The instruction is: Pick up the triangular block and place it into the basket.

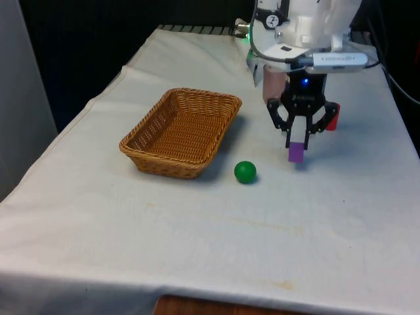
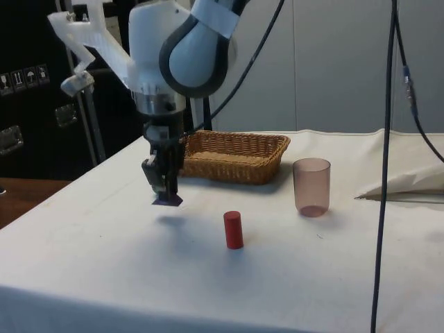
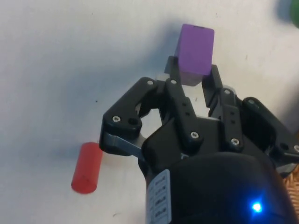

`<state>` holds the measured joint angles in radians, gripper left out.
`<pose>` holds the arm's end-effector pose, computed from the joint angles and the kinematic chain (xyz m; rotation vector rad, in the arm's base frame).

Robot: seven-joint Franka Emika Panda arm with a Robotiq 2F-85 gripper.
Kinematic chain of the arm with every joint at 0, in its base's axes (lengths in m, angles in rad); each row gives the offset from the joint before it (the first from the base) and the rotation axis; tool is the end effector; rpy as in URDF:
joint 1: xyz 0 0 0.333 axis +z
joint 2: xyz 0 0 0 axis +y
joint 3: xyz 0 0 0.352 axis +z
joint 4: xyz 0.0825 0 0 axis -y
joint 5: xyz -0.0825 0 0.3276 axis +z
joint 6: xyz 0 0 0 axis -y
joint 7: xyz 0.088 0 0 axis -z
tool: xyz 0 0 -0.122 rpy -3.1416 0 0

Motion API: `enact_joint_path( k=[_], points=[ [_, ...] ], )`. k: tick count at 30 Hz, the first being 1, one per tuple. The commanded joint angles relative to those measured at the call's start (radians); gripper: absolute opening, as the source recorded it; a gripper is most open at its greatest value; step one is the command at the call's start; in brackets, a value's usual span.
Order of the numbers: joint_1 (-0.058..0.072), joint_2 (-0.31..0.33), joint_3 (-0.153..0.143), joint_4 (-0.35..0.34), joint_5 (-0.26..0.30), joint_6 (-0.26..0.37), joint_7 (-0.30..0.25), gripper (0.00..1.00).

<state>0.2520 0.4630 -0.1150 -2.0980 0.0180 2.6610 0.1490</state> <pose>0.5737 0.0825 0.2715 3.1106 -0.0200 0.1683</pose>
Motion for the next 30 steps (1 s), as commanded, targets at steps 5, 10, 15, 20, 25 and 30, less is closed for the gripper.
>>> enact_joint_path(
  k=[5, 10, 15, 20, 25, 30],
  points=[
    [0.003, -0.040, -0.006, -0.003, -0.005, -0.036, 0.006, 0.33],
    [0.002, -0.076, -0.005, -0.003, -0.007, -0.069, 0.004, 0.33],
    [0.001, -0.119, -0.005, -0.002, -0.008, -0.108, 0.002, 0.33],
    [0.000, -0.147, -0.006, -0.002, -0.009, -0.135, -0.001, 0.33],
    [-0.003, -0.184, -0.017, -0.003, -0.009, -0.168, -0.013, 0.33],
    [-0.005, -0.210, -0.033, -0.010, -0.009, -0.187, -0.028, 0.33]
  ],
)
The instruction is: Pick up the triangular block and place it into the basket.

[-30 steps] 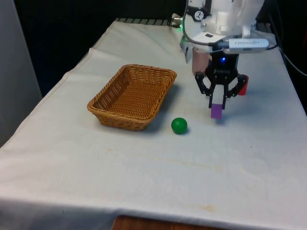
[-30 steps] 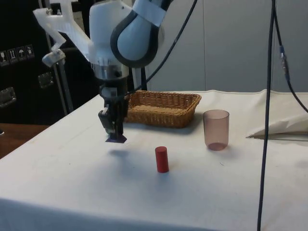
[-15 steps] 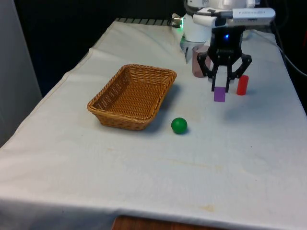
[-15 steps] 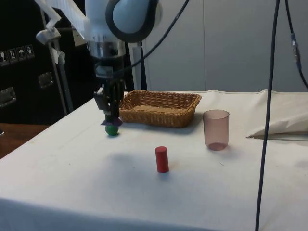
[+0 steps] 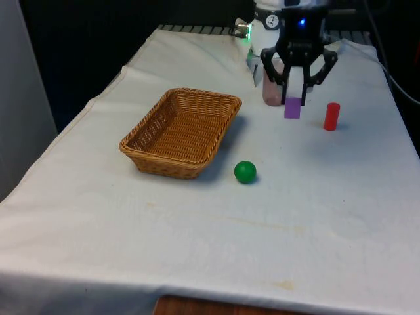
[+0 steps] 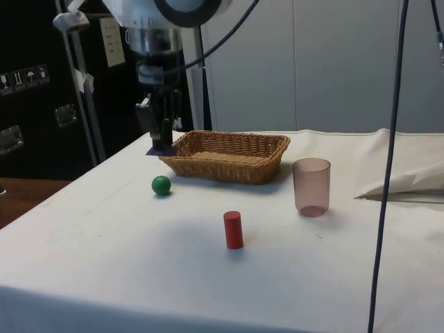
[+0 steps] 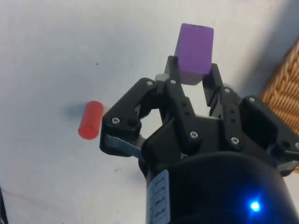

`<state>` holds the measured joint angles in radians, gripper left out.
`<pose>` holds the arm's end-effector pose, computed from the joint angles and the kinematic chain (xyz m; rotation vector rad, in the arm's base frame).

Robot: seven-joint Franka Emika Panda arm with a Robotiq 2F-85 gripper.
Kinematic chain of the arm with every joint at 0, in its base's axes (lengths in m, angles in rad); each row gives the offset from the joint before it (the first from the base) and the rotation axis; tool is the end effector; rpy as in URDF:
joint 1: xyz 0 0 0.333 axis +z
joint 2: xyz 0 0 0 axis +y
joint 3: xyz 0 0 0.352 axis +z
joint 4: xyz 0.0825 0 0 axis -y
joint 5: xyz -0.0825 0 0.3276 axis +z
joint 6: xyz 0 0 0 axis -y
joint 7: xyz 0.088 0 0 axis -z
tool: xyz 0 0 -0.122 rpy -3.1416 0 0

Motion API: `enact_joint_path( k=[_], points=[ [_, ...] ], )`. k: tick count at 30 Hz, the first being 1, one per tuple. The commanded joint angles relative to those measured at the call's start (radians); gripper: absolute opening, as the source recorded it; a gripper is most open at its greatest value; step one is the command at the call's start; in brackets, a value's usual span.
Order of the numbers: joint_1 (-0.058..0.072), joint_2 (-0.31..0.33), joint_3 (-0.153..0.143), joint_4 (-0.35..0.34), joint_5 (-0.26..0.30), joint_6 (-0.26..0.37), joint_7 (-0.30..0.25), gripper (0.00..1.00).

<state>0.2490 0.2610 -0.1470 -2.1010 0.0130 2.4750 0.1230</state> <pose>0.5573 0.0612 0.3670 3.1202 -0.0369 0.1850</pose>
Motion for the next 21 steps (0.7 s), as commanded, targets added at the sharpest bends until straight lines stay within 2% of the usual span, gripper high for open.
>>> enact_joint_path(
  k=[1, 4, 5, 6, 13, 14, 21],
  points=[
    [-0.003, -0.014, -0.004, -0.009, -0.004, -0.005, -0.006, 0.33],
    [-0.005, -0.031, -0.022, -0.018, -0.003, -0.012, -0.023, 0.33],
    [-0.001, -0.025, -0.023, -0.013, 0.000, -0.011, -0.022, 0.33],
    [-0.005, -0.035, -0.027, -0.021, -0.003, -0.013, -0.028, 0.33],
    [-0.006, -0.059, -0.068, -0.043, -0.007, -0.013, -0.066, 0.33],
    [-0.004, -0.051, -0.065, -0.036, 0.000, -0.013, -0.065, 0.33],
    [-0.007, -0.066, -0.110, -0.063, -0.012, -0.005, -0.104, 0.33]
  ],
)
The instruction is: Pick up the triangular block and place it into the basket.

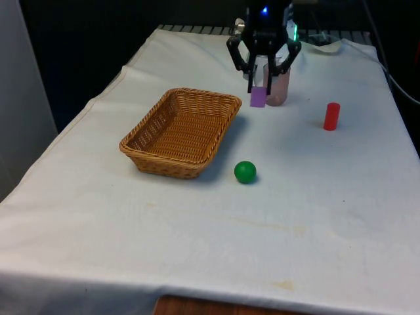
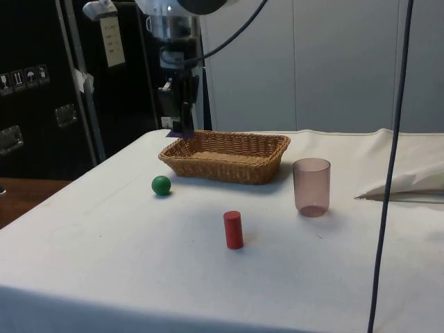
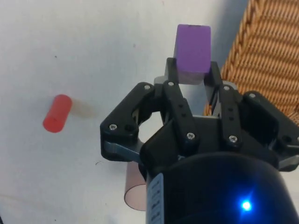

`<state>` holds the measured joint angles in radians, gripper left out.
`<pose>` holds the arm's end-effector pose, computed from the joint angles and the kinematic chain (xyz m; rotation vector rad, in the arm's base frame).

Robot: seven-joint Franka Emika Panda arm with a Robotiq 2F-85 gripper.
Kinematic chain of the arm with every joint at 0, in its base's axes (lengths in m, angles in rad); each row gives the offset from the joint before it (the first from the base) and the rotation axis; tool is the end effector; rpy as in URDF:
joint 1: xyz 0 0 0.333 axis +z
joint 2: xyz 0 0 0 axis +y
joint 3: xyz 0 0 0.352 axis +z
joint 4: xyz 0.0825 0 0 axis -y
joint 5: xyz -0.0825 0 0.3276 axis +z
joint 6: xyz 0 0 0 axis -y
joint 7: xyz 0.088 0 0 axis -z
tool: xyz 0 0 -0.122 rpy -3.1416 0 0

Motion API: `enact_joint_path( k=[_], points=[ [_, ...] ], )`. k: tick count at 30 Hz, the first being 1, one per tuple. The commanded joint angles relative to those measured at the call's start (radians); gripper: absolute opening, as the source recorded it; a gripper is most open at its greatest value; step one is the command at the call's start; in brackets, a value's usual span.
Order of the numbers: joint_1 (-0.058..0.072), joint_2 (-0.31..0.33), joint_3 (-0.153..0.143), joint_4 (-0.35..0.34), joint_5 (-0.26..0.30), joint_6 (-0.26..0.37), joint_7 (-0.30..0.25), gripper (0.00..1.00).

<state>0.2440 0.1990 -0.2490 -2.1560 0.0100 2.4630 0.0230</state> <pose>0.5410 0.0022 0.3802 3.0955 -0.0432 0.1776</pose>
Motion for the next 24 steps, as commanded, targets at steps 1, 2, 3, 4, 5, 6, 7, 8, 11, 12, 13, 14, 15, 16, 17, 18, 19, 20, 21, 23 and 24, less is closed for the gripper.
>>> enact_joint_path(
  k=[1, 2, 3, 4, 5, 6, 7, 8, 11, 12, 13, 14, 15, 16, 17, 18, 19, 20, 21, 23, 24],
  points=[
    [0.000, 0.000, -0.005, -0.001, 0.000, 0.000, -0.005, 0.33],
    [-0.003, -0.004, -0.013, -0.011, -0.008, 0.010, -0.010, 0.33],
    [-0.004, -0.004, -0.018, -0.014, -0.008, 0.012, -0.016, 0.33],
    [-0.005, -0.004, -0.023, -0.017, -0.007, 0.014, -0.021, 0.33],
    [-0.005, -0.004, -0.028, -0.020, -0.006, 0.017, -0.028, 0.33],
    [-0.007, -0.004, -0.033, -0.024, -0.005, 0.020, -0.035, 0.33],
    [-0.007, -0.004, -0.044, -0.031, -0.003, 0.026, -0.047, 0.33],
    [-0.008, -0.003, -0.049, -0.034, -0.002, 0.029, -0.053, 0.33],
    [-0.009, -0.003, -0.060, -0.040, -0.001, 0.034, -0.064, 0.33],
    [-0.008, -0.003, -0.065, -0.042, 0.000, 0.037, -0.069, 0.33],
    [-0.011, -0.002, -0.075, -0.049, 0.000, 0.043, -0.081, 0.33],
    [-0.011, -0.002, -0.080, -0.052, 0.001, 0.046, -0.086, 0.33],
    [-0.011, -0.002, -0.080, -0.052, 0.001, 0.046, -0.086, 0.33],
    [-0.013, -0.001, -0.091, -0.058, 0.002, 0.052, -0.098, 0.33],
    [-0.014, 0.000, -0.097, -0.061, 0.003, 0.055, -0.105, 0.33],
    [-0.008, 0.000, -0.100, -0.057, 0.000, 0.043, -0.099, 0.33],
    [-0.014, 0.000, -0.102, -0.064, 0.004, 0.058, -0.111, 0.33],
    [-0.015, 0.001, -0.108, -0.067, 0.005, 0.062, -0.118, 0.33],
    [-0.016, 0.002, -0.114, -0.071, 0.005, 0.065, -0.125, 0.33],
    [-0.017, 0.006, -0.132, -0.079, 0.008, 0.076, -0.144, 0.33],
    [-0.019, 0.009, -0.137, -0.082, 0.010, 0.081, -0.152, 0.33]
  ],
)
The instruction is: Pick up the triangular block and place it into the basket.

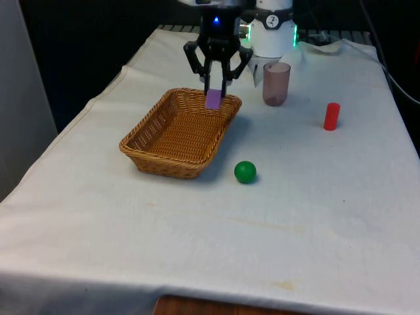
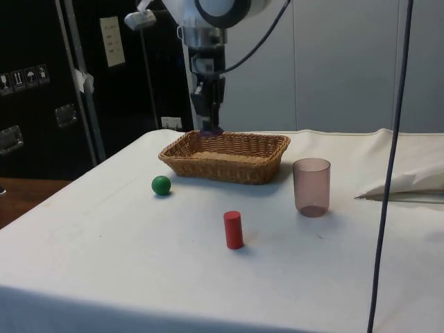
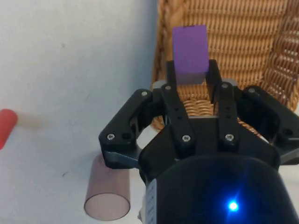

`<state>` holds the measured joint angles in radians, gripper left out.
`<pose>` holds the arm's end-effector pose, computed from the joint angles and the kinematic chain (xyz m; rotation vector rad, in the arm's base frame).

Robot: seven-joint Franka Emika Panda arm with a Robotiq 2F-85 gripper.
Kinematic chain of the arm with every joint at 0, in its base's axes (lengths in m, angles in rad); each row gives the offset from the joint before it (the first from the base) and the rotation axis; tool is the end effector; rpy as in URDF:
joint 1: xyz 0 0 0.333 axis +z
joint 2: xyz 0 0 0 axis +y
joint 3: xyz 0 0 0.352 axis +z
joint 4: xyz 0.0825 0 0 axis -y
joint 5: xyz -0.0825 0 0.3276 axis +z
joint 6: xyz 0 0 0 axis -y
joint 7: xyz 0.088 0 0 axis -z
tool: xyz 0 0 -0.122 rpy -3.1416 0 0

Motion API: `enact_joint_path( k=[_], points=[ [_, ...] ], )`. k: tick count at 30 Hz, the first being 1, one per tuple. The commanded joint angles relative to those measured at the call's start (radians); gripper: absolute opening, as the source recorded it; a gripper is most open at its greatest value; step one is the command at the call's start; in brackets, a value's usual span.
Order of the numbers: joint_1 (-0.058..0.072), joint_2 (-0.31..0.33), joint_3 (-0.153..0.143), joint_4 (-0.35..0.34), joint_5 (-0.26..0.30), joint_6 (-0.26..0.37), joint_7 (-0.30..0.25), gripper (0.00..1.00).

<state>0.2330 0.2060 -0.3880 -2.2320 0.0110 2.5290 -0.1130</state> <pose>0.5206 -0.0754 0.3585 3.0537 -0.0598 0.1470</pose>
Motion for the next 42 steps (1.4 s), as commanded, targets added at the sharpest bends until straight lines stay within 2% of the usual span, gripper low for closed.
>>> enact_joint_path(
  k=[1, 2, 3, 4, 11, 12, 13, 17, 19, 20, 21, 29, 30, 31, 37, 38, 39, 40, 41, 42],
  points=[
    [-0.008, 0.005, -0.004, -0.008, 0.012, 0.020, -0.023, 0.33],
    [0.000, 0.002, -0.006, -0.003, 0.001, 0.005, -0.007, 0.33],
    [-0.009, 0.008, -0.009, -0.010, 0.014, 0.024, -0.029, 0.33],
    [-0.012, 0.018, -0.019, -0.014, 0.020, 0.039, -0.045, 0.33],
    [-0.024, 0.071, -0.046, -0.017, 0.053, 0.099, -0.099, 0.33],
    [-0.011, 0.071, -0.057, -0.014, 0.034, 0.087, -0.080, 0.33],
    [-0.026, 0.080, -0.049, -0.016, 0.061, 0.108, -0.109, 0.33],
    [-0.033, 0.123, -0.066, -0.011, 0.101, 0.152, -0.157, 0.33],
    [-0.034, 0.146, -0.071, -0.009, 0.124, 0.179, -0.178, 0.33],
    [-0.022, 0.149, -0.086, -0.008, 0.110, 0.170, -0.165, 0.33],
    [-0.034, 0.152, -0.071, -0.009, 0.130, 0.187, -0.183, 0.33],
    [-0.035, 0.197, -0.062, -0.011, 0.164, 0.243, -0.192, 0.33],
    [-0.023, 0.199, -0.081, -0.008, 0.144, 0.229, -0.177, 0.33],
    [-0.035, 0.201, -0.061, -0.011, 0.166, 0.248, -0.191, 0.33],
    [-0.029, 0.215, -0.067, -0.010, 0.165, 0.258, -0.185, 0.34],
    [-0.022, 0.218, -0.077, -0.008, 0.155, 0.251, -0.177, 0.35],
    [-0.028, 0.215, -0.068, -0.010, 0.164, 0.258, -0.184, 0.35],
    [-0.027, 0.215, -0.069, -0.010, 0.163, 0.258, -0.184, 0.39],
    [-0.027, 0.216, -0.069, -0.010, 0.163, 0.257, -0.183, 0.43],
    [-0.026, 0.216, -0.070, -0.010, 0.162, 0.257, -0.182, 0.54]
  ],
)
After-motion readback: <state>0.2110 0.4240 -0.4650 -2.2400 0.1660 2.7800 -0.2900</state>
